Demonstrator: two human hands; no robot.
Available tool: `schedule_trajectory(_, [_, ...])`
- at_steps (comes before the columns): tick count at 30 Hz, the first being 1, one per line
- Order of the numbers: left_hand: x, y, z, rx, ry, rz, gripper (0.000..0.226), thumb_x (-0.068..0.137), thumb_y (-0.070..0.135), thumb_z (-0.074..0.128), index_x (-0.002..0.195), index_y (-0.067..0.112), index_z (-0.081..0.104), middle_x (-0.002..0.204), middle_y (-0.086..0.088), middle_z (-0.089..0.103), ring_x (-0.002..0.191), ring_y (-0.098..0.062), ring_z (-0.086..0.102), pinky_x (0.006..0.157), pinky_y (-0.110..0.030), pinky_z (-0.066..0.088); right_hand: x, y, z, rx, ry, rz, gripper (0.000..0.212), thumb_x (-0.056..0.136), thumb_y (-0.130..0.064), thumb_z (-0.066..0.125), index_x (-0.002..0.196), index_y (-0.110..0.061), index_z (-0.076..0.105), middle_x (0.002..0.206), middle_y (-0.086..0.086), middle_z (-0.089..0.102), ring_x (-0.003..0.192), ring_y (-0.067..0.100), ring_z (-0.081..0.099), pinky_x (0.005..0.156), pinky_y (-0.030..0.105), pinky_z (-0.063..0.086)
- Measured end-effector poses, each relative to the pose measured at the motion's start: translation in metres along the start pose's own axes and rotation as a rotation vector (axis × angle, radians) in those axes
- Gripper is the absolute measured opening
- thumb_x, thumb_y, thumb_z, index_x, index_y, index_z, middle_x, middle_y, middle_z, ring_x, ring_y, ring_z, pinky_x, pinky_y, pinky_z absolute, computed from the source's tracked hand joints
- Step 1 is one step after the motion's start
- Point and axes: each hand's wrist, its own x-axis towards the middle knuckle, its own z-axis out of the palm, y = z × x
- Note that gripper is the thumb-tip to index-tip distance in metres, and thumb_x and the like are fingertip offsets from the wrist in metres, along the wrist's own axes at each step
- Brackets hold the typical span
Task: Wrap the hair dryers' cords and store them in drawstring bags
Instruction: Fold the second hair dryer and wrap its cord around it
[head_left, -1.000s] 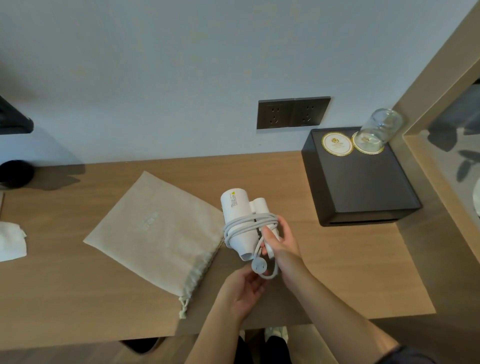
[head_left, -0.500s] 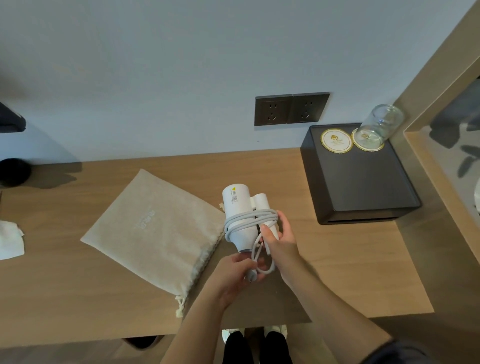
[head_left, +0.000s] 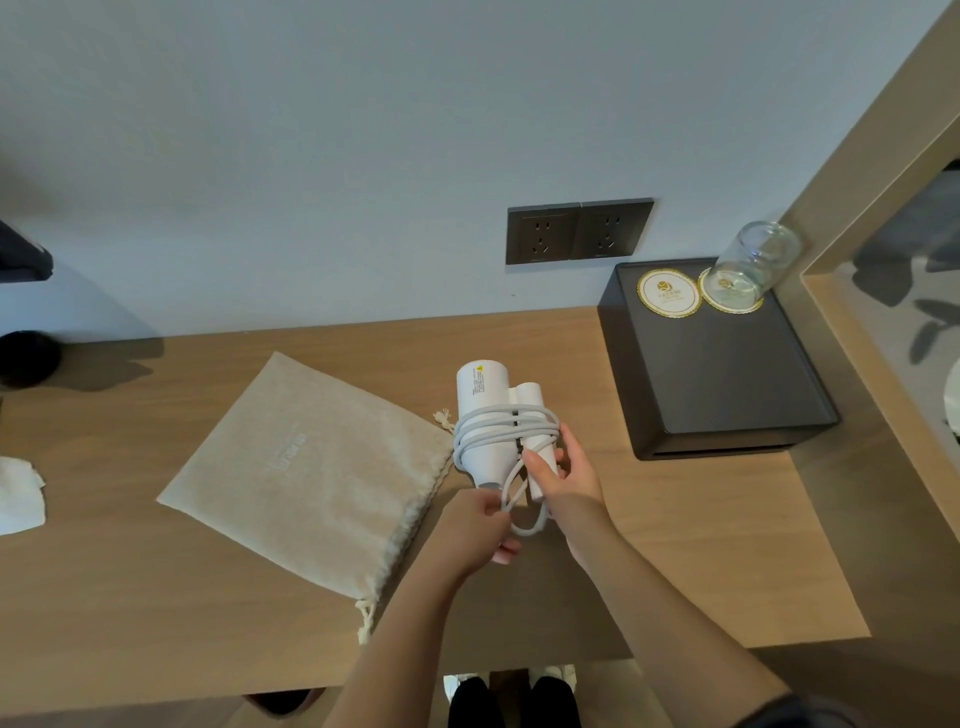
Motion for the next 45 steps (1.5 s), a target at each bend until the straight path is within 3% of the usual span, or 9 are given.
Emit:
schedule_trajectory(8, [-0.001,0.007,0.0,0.124,0.037,-0.084,0.023,0.087,0.007,0.043,0.085,0.003,0.066,0.074,-0.008,0.072,0.048,-0.013,0.062,0.052,-0.022,0.053,0.001,0.01,0.008,-0.089,-0.026,0.114,0.045,0.093,-0.037,0.06,0.134,-0.022,0.05,0.094,0.001,0.06,0.07,0.01,0.053,0.065,0.028,0.045])
schedule_trajectory(12, [-0.001,0.011,0.002,0.174,0.086,-0.02,0.022,0.089,0.011,0.042,0.084,0.002,0.061,0.073,-0.01,0.071,0.04,-0.011,0.057,0.044,-0.018,0.047,0.005,0.004,0.015,-0.06,0.011,-0.007,0.056,0.088,-0.037,0.062,0.138,-0.018,0.046,0.11,0.005,0.065,0.091,0.018,0.063,0.08,0.033,0.051])
schedule_trajectory(20, [-0.001,-0.013,0.006,0.329,0.167,0.169,0.035,0.087,0.042,0.038,0.072,0.017,0.059,0.071,-0.003,0.065,0.063,-0.02,0.062,0.066,-0.045,0.056,0.013,-0.002,0.017,-0.138,0.086,-0.034,0.052,0.096,-0.031,0.058,0.143,-0.02,0.041,0.122,0.006,0.062,0.109,0.025,0.06,0.097,0.044,0.049])
schedule_trajectory(24, [-0.021,-0.033,-0.01,0.496,0.424,0.21,0.018,0.095,0.035,0.049,0.082,0.029,0.06,0.076,0.009,0.061,0.069,-0.004,0.056,0.057,-0.022,0.044,0.014,-0.01,0.005,-0.232,0.013,0.014,0.049,0.098,-0.039,0.051,0.143,-0.025,0.039,0.119,0.005,0.063,0.106,0.026,0.061,0.095,0.045,0.051])
schedule_trajectory(27, [-0.027,-0.062,-0.033,0.538,0.686,0.202,0.011,0.084,0.026,0.065,0.084,0.022,0.054,0.083,0.006,0.053,0.077,-0.015,0.052,0.059,-0.028,0.042,0.01,-0.016,-0.004,-0.311,-0.048,0.018,0.042,0.099,-0.042,0.045,0.138,-0.027,0.04,0.118,0.002,0.062,0.105,0.022,0.06,0.089,0.038,0.049])
schedule_trajectory(30, [-0.024,-0.081,-0.051,0.701,0.632,0.03,0.032,0.079,0.04,0.068,0.1,0.022,0.05,0.097,0.003,0.05,0.092,-0.02,0.052,0.073,-0.035,0.048,0.008,-0.017,-0.005,-0.418,-0.057,-0.043,0.039,0.099,-0.041,0.042,0.135,-0.026,0.045,0.12,0.005,0.058,0.106,0.022,0.057,0.089,0.041,0.051])
schedule_trajectory(35, [-0.027,-0.084,-0.061,0.563,0.577,-0.037,0.011,0.091,0.033,0.048,0.082,0.028,0.05,0.083,0.008,0.055,0.076,-0.013,0.054,0.062,-0.03,0.044,-0.006,-0.025,-0.005,-0.652,0.013,-0.118,0.041,0.094,-0.029,0.048,0.133,-0.02,0.047,0.124,0.008,0.047,0.117,0.025,0.045,0.099,0.043,0.044])
schedule_trajectory(42, [-0.031,-0.084,-0.081,0.42,0.661,0.029,0.013,0.096,0.025,0.038,0.087,0.022,0.047,0.069,-0.001,0.058,0.064,-0.021,0.057,0.056,-0.034,0.043,-0.041,-0.042,0.018,-1.067,0.054,-0.628,0.041,0.087,-0.02,0.056,0.128,-0.022,0.053,0.142,0.001,0.042,0.133,0.023,0.037,0.105,0.043,0.032])
schedule_trajectory(45, [-0.034,-0.074,-0.092,0.404,0.656,0.091,0.009,0.098,0.026,0.039,0.097,0.021,0.046,0.072,-0.003,0.059,0.067,-0.022,0.057,0.056,-0.033,0.041,-0.025,-0.05,0.011,-0.927,0.251,-0.379,0.055,0.087,-0.018,0.058,0.14,-0.015,0.042,0.146,0.009,0.039,0.134,0.03,0.037,0.107,0.044,0.033])
